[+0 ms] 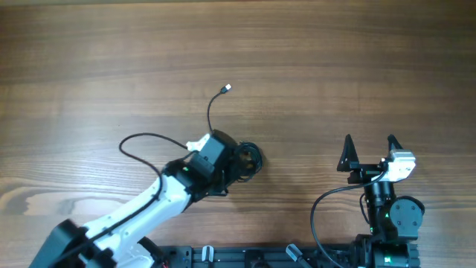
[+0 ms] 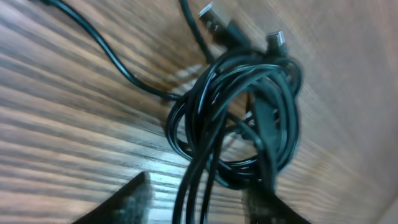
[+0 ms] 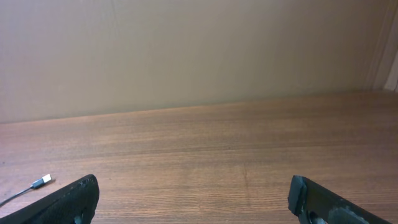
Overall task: Untangle cables
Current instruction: 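Reach the left gripper forward to the black cable coil, then grasp the cable coil with the left gripper and lift it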
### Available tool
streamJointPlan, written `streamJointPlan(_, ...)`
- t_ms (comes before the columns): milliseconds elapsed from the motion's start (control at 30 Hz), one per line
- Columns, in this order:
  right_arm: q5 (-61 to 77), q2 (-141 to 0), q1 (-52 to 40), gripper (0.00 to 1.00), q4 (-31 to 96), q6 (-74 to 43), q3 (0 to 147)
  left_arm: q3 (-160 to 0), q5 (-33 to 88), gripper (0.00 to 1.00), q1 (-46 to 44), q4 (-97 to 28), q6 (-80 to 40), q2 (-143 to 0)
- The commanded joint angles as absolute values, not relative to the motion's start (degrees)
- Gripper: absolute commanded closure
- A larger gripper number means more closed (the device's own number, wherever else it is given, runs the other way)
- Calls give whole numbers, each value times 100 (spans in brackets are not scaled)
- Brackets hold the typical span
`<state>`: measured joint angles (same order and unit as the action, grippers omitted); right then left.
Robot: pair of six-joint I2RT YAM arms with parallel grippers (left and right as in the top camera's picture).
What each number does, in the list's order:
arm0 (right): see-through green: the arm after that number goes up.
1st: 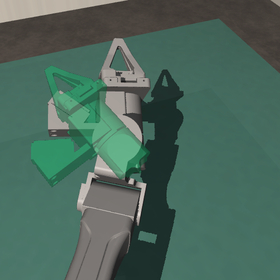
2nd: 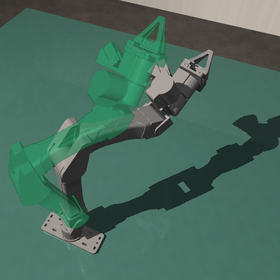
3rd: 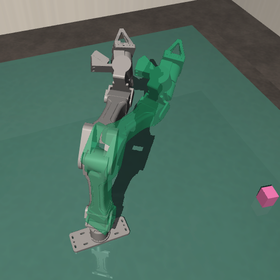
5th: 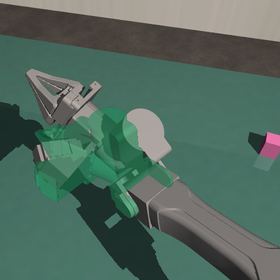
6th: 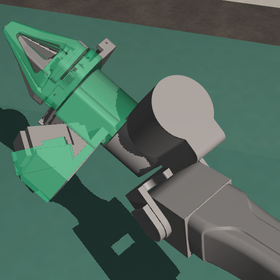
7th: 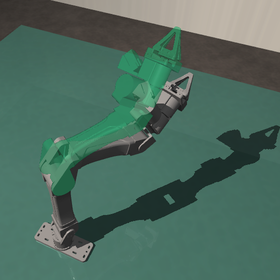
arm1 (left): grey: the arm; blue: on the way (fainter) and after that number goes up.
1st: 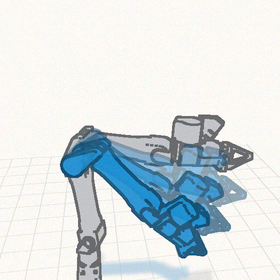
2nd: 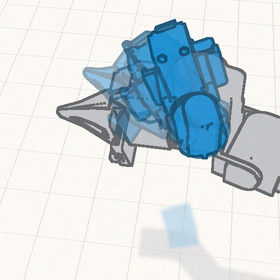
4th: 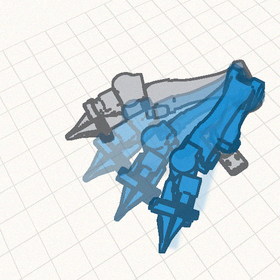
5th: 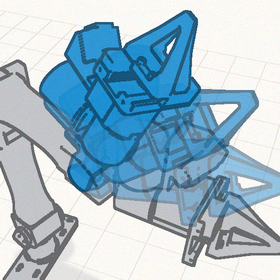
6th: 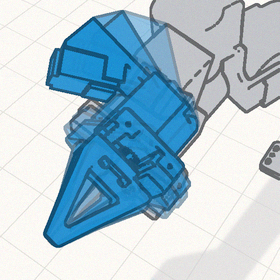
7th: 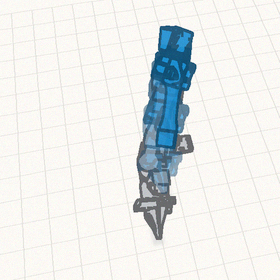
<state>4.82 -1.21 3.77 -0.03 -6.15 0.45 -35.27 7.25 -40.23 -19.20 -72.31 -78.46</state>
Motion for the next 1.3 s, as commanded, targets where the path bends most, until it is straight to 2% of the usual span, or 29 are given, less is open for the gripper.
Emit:
streamJointPlan(0, 386, -102, 333, 0, -14, -556, 30, -3603, 532, 84, -4058, -1855, -7358, -7994)
streamJointPlan(67, 386, -102, 333, 0, -14, -556, 30, -3669, 454, 95, -3948, -1839, -7011, -7885)
streamJointPlan(100, 386, -102, 333, 0, -14, -556, 30, -3730, 421, 96, -3887, -1839, -6661, -7813)
streamJointPlan(167, 386, -102, 333, 0, -14, -556, 30, -3889, 351, 96, -3754, -1844, -5579, -7636)
streamJointPlan(233, 386, -102, 333, 0, -14, -556, 30, -4084, 353, 93, -3675, -1940, -4003, -7402)
streamJointPlan(333, 386, -102, 333, 0, -12, -556, 30, -4268, 353, 96, -3686, -2268, -2449, -7078)
streamJointPlan(600, 386, -102, 333, 0, -12, -554, 30, -4272, 357, 96, -3688, -2821, -1472, -6635)
streamJointPlan(733, 386, -102, 333, 0, -14, -556, 30, -4272, 351, 96, -3682, -3083, -266, -6630)
streamJointPlan(833, 386, -102, 333, 1, -14, -554, 30, -4272, 333, 94, -3684, -3085, -40, -6632)
streamJointPlan(867, 386, -102, 333, 0, -14, -556, 30, -4272, 333, 76, -3684, -3070, -43, -6635)
streamJointPlan(900, 386, -102, 333, 0, -14, -554, 30, -4272, 333, 19, -3684, -3068, -43, -6637)
streamJointPlan(933, 386, -102, 333, 0, -14, -556, 30, -4272, 333, 0, -3684, -3070, -43, -6637)
streamJointPlan(1067, 386, -102, 333, 0, -12, -556, 30, -4272, 274, 0, -3682, -3055, -336, -6637)
streamJointPlan(1167, 386, -102, 333, 0, -12, -556, 30, -4272, -89, 0, -3682, -2985, -1466, -6639)
streamJointPlan(1267, 386, -102, 333, 0, -14, -554, 30, -4272, -117, 0, -3684, -2705, -3124, -6659)
